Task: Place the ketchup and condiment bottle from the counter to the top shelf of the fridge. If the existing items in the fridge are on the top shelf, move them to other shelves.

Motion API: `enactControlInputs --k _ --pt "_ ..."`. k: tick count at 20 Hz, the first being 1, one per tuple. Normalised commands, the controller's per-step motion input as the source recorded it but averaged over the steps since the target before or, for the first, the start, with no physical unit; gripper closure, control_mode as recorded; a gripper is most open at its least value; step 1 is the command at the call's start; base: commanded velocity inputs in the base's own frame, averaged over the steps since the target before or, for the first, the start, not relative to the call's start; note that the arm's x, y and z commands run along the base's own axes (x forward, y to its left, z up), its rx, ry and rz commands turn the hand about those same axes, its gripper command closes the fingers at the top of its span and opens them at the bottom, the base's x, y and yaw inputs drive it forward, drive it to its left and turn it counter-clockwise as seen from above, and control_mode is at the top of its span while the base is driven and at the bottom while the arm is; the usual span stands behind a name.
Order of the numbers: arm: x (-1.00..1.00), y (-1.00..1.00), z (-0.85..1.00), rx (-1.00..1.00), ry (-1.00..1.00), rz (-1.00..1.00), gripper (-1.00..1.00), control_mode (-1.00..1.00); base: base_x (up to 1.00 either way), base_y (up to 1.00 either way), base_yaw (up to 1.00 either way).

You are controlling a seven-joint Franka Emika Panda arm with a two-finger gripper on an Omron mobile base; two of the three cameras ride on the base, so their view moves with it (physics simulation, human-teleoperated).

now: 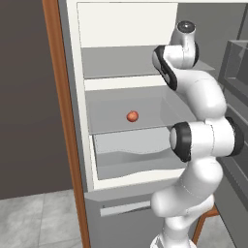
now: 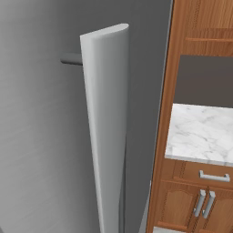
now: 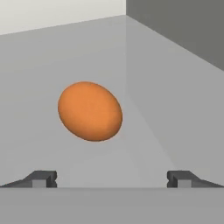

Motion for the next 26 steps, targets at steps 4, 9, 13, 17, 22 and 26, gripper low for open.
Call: enactControlInputs --k 4,9,13,17,22,26 --pt "0.45 -0.06 -0.04 0.00 -0.01 0.00 -1.00 -1.00 0.00 0.00 0.00" --pt "0.41 -0.01 -0.09 0.00 -0.01 0.00 -1.00 -1.00 0.00 0.00 0.00" --pt "0.42 0.00 -0.12 0.00 -0.02 0.00 1.00 -1.00 0.00 0.00 0.00" --pt "0.35 0.00 -0.12 0.00 -0.02 0.00 1.00 -1.00 0.00 0.00 0.00" --pt "-0.03 0.00 -0.02 0.00 -0.03 0.00 1.00 -1.00 0.00 0.00 0.00" --pt "-0.50 0.03 0.00 0.00 -0.21 0.00 1.00 -1.00 0.00 0.00 0.00"
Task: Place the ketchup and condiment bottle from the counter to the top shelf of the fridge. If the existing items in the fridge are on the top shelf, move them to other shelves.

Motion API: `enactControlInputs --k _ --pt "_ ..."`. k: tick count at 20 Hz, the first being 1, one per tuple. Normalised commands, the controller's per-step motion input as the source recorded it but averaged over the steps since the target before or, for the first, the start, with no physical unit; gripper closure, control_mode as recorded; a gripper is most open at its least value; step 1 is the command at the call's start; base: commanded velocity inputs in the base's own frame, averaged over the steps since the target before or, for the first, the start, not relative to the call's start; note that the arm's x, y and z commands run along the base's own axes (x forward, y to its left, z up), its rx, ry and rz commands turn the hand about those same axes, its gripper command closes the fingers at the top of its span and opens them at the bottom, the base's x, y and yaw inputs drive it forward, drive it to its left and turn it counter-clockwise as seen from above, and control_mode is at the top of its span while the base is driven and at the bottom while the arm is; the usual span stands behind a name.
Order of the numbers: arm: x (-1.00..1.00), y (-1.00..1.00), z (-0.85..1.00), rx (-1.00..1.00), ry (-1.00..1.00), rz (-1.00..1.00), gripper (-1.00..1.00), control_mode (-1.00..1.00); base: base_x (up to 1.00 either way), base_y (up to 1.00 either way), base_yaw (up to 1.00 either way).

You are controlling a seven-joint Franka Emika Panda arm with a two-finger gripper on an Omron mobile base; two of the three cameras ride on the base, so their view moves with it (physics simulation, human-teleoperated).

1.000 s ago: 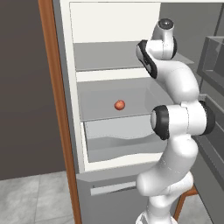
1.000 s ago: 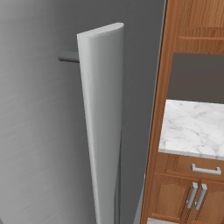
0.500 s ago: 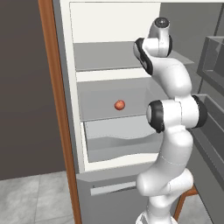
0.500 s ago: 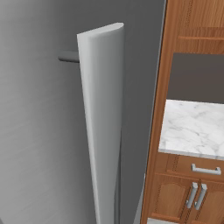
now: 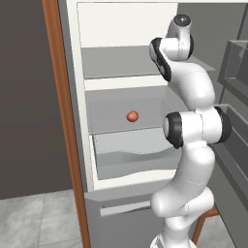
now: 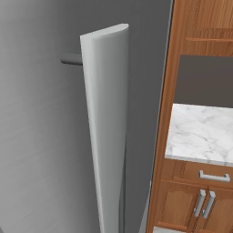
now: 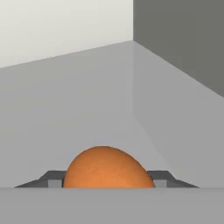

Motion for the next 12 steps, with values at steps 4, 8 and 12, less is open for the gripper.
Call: enactControlInputs --k 4,8,12 --pt "-0.86 0.20 0.00 -0.01 -0.38 0.00 1.00 -1.00 0.00 0.00 0.00" --pt "-1.00 0.27 0.04 -0.02 -0.50 0.00 1.00 -1.00 0.00 0.00 0.00" --pt "-1.00 0.35 0.26 -0.02 -0.45 0.00 1.00 -1.00 0.00 0.00 0.00"
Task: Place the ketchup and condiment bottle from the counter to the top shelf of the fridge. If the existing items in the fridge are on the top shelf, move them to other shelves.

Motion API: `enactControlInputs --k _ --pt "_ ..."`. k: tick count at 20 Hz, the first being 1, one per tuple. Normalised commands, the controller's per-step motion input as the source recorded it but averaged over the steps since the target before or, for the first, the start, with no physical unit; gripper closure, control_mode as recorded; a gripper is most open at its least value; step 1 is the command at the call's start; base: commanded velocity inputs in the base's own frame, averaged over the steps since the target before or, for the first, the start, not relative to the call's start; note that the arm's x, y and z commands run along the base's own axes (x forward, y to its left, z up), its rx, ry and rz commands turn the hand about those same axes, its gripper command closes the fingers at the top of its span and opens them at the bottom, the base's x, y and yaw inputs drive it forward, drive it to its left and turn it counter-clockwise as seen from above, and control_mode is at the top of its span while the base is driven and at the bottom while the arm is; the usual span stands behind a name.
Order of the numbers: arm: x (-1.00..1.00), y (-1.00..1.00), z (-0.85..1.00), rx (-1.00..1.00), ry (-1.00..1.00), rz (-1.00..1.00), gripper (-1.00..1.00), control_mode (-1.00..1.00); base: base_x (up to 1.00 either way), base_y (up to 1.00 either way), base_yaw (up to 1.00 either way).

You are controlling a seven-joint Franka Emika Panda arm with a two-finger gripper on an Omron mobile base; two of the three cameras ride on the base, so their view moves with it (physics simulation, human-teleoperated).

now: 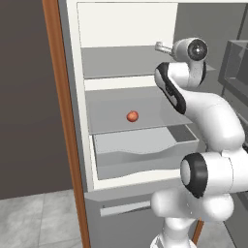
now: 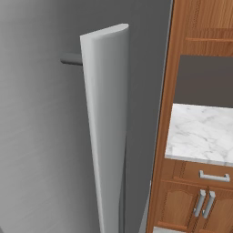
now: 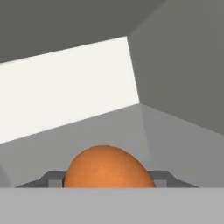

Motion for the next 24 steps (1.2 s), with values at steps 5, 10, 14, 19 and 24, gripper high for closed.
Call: enactControlInputs --k 5,10,14,19,24 --pt "-1.00 0.36 0.59 -0.05 -0.25 0.00 1.00 -1.00 0.00 0.00 0.00" --pt "-1.00 0.41 0.54 -0.09 -0.10 0.00 1.00 -1.00 0.00 0.00 0.00" --pt "-1.00 0.36 0.52 -0.10 -0.05 0.02 1.00 -1.00 0.00 0.00 0.00" --pt "-1.00 0.38 0.16 -0.16 0.00 0.08 1.00 -1.00 0.00 0.00 0.00" --pt "-1.00 0.37 -0.26 -0.27 0.11 0.11 1.00 -1.00 0.00 0.00 0.00"
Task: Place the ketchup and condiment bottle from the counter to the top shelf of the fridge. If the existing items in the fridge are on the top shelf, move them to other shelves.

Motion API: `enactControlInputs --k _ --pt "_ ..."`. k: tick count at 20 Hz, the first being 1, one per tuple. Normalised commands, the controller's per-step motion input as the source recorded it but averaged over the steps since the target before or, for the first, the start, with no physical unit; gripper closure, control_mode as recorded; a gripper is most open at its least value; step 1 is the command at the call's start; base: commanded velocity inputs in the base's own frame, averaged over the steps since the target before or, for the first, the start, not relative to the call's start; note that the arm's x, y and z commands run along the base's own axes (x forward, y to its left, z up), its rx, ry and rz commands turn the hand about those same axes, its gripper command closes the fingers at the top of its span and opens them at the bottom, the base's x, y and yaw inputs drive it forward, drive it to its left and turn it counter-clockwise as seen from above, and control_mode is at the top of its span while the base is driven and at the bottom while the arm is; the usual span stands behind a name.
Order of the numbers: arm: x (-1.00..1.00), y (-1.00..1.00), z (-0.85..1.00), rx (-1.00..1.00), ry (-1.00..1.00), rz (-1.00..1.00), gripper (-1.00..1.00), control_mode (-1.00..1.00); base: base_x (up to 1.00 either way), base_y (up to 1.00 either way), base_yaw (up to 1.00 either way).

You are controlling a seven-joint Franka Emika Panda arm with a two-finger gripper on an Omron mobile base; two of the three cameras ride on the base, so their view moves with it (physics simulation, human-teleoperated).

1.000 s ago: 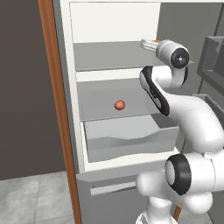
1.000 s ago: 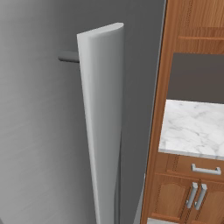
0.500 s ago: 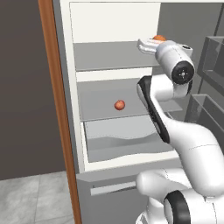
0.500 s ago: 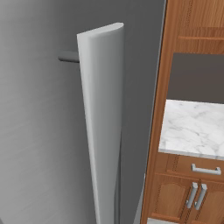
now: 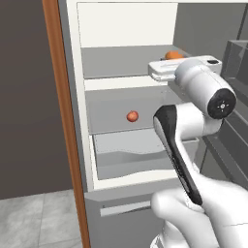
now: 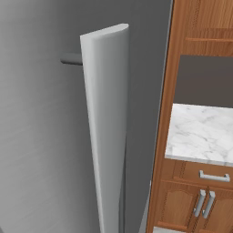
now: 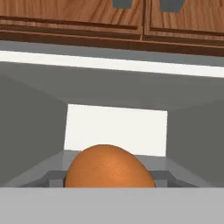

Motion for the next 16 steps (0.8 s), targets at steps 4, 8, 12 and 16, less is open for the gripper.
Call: enactControlInputs --k 4,8,12,16 --pt "-1.00 0.19 -0.77 -0.27 0.43 0.09 1.00 -1.00 0.00 0.00 0.00" --pt "-0.77 0.00 -0.82 -0.09 0.52 0.04 1.00 -1.00 0.00 0.00 0.00" --pt "-0.19 0.01 -0.76 -0.02 0.51 0.00 1.00 -1.00 0.00 0.00 0.00" --pt "0.10 0.07 -0.41 0.00 0.30 0.00 1.00 -1.00 0.00 0.00 0.00"
